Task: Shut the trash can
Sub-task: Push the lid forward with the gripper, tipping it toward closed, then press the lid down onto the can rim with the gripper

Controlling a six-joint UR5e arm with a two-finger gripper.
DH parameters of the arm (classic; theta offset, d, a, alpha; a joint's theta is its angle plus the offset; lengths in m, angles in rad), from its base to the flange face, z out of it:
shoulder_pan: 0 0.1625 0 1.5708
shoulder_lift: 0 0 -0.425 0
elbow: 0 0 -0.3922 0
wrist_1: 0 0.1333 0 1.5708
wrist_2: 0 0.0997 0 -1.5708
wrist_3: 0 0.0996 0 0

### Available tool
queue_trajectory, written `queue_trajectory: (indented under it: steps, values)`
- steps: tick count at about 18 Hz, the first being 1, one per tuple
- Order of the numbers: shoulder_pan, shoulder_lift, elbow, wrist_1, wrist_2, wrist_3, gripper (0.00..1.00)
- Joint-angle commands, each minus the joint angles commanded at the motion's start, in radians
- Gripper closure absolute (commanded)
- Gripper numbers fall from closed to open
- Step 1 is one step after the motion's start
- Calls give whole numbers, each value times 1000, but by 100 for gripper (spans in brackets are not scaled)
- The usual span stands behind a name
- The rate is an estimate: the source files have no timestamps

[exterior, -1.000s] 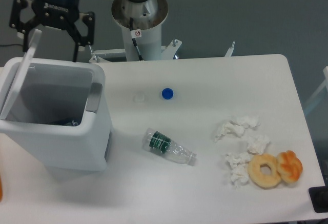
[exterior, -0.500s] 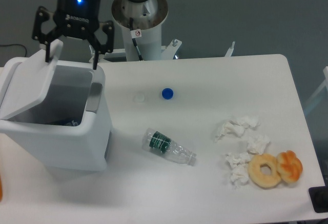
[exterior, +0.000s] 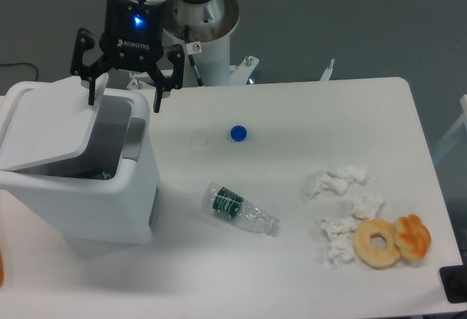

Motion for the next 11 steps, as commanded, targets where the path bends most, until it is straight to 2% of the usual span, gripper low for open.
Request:
queue_trajectory:
  steps: [11]
  values:
    - [0,-46,0,3,12,0,0]
